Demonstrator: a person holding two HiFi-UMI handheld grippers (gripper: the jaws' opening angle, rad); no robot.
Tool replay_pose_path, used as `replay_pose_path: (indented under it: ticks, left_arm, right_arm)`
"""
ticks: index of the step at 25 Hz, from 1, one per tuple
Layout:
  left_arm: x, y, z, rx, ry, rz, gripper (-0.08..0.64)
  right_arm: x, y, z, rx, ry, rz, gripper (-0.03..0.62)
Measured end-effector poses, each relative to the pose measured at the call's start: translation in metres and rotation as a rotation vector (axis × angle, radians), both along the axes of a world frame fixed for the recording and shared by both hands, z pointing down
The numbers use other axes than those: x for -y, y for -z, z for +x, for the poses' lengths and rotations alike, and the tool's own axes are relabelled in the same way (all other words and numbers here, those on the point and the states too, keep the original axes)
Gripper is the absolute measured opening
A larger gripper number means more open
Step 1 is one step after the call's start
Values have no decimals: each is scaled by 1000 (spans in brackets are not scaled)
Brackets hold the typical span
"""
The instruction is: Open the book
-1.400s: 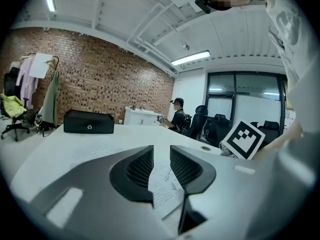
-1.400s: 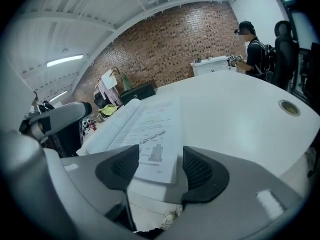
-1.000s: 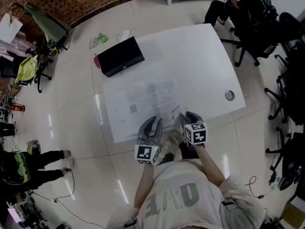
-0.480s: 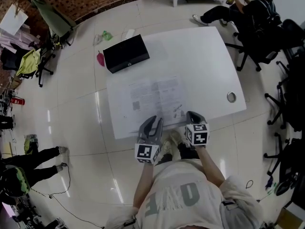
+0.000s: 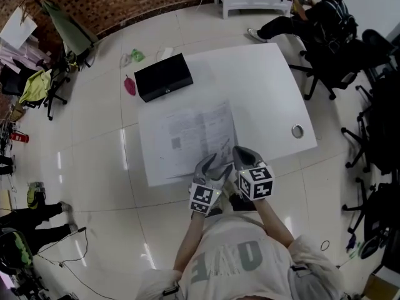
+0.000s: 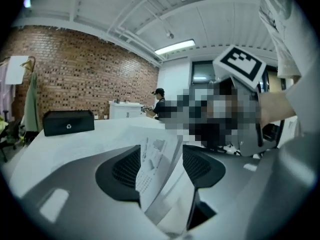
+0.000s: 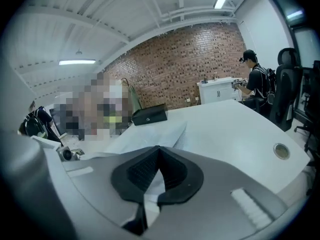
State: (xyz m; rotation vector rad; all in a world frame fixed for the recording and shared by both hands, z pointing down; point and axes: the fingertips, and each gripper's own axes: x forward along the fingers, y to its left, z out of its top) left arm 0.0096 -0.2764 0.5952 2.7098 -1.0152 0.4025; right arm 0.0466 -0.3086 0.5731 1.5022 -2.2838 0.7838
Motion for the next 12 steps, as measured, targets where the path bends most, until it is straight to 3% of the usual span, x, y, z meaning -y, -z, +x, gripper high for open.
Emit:
replay_pose_path:
  ticks: [2, 7, 12]
  left_arm:
    - [-2, -1, 9, 35, -34, 21, 282]
    - [2, 2, 17, 20, -3, 34, 273]
    - [5, 6, 7, -15, 30, 30, 272]
  right_arm:
    - [2, 12, -7, 12, 22, 27, 2]
    - [1, 18, -15, -8, 51, 58, 2]
    - [2, -56, 29, -147, -65, -81, 3]
